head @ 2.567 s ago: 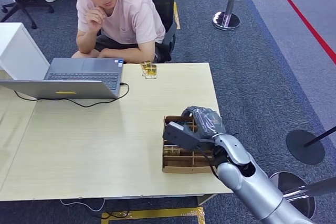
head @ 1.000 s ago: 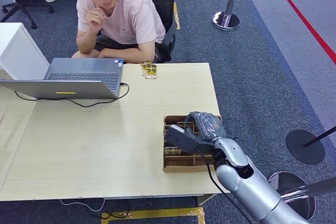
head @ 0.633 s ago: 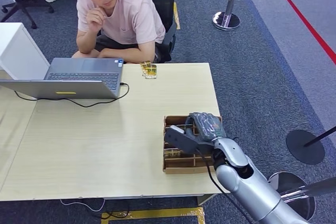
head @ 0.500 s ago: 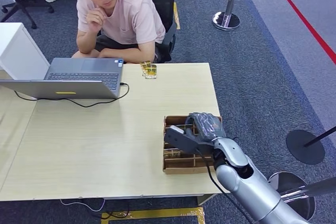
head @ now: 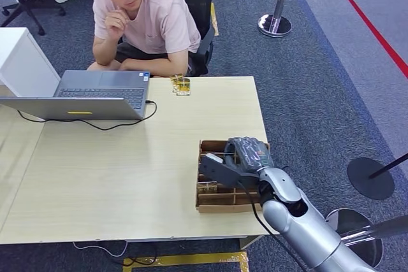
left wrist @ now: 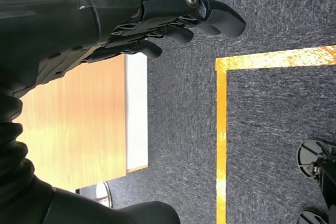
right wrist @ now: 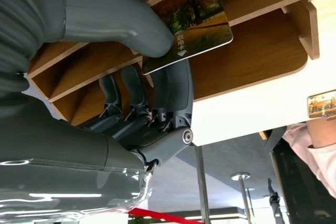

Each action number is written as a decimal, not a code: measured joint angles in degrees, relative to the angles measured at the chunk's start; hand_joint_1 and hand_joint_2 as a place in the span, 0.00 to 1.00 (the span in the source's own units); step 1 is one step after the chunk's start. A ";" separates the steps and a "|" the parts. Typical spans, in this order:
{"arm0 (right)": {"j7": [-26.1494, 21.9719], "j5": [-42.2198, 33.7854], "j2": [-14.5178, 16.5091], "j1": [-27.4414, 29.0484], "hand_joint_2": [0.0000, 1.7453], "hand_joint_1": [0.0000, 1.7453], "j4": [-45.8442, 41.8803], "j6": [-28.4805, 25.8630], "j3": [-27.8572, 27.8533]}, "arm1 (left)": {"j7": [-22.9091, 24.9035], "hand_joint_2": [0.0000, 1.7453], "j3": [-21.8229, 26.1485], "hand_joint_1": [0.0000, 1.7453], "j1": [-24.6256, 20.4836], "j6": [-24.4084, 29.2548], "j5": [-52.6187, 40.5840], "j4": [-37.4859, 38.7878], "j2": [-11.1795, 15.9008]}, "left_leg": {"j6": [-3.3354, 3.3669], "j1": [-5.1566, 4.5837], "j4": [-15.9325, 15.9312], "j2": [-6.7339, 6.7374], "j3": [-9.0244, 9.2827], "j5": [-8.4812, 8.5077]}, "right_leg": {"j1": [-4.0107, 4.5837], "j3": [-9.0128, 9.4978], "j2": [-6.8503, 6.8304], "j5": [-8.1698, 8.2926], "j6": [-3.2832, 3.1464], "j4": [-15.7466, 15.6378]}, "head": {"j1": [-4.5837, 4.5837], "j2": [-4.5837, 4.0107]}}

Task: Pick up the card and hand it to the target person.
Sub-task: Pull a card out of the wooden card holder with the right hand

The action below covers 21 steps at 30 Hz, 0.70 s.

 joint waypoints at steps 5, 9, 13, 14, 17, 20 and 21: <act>0.02 0.01 0.02 -0.01 1.00 0.77 -0.01 0.06 0.03 | -0.58 1.00 0.00 0.00 0.00 0.14 -0.29 0.00 0.01 | 0.00 0.00 0.00 0.00 0.00 0.00 | 0.00 0.00 0.00 0.00 0.00 0.00 | 0.01 0.01; 0.02 0.03 0.02 -0.02 1.00 0.77 -0.02 0.06 0.05 | -0.70 1.00 0.00 0.00 0.00 0.79 -0.21 0.00 0.02 | 0.00 0.00 0.00 0.00 0.00 0.00 | 0.00 0.00 0.00 0.00 0.00 0.00 | 0.01 0.01; 0.02 0.04 0.02 -0.05 1.00 0.77 -0.03 -0.27 0.04 | -0.60 1.00 0.00 0.00 0.00 0.78 0.05 0.00 0.03 | 0.00 0.00 0.00 0.00 0.00 0.00 | 0.00 0.00 0.00 0.00 0.00 0.00 | 0.00 0.01; 0.02 0.04 0.02 -0.05 1.00 0.77 -0.05 -0.48 0.04 | -0.58 1.00 0.00 0.00 0.00 0.77 0.07 0.00 0.03 | 0.00 0.00 0.00 0.00 -0.01 0.00 | 0.00 0.00 0.00 0.00 0.00 0.00 | 0.00 0.01; -0.15 0.01 0.01 -0.08 1.00 0.77 -0.41 -1.17 -0.09 | -0.58 1.00 0.00 0.00 0.00 0.75 0.10 0.00 0.03 | 0.00 0.00 0.00 0.00 -0.01 0.00 | 0.00 0.00 0.00 0.00 0.00 0.00 | 0.00 0.01; -0.45 -0.15 -0.02 -0.13 1.00 0.77 -1.26 -1.70 -0.38 | -0.58 1.00 0.00 0.00 0.00 0.64 0.12 0.00 0.03 | 0.00 0.00 0.00 0.00 -0.02 0.00 | 0.00 -0.01 0.00 0.00 0.00 0.00 | 0.00 0.01; -0.56 -0.19 -0.04 -0.13 1.00 0.77 -1.55 -1.77 -0.55 | -0.58 1.00 0.00 0.00 0.01 0.59 0.12 0.00 0.03 | 0.00 0.00 0.00 0.00 -0.03 0.00 | 0.00 -0.01 0.00 0.00 0.00 0.00 | 0.00 0.01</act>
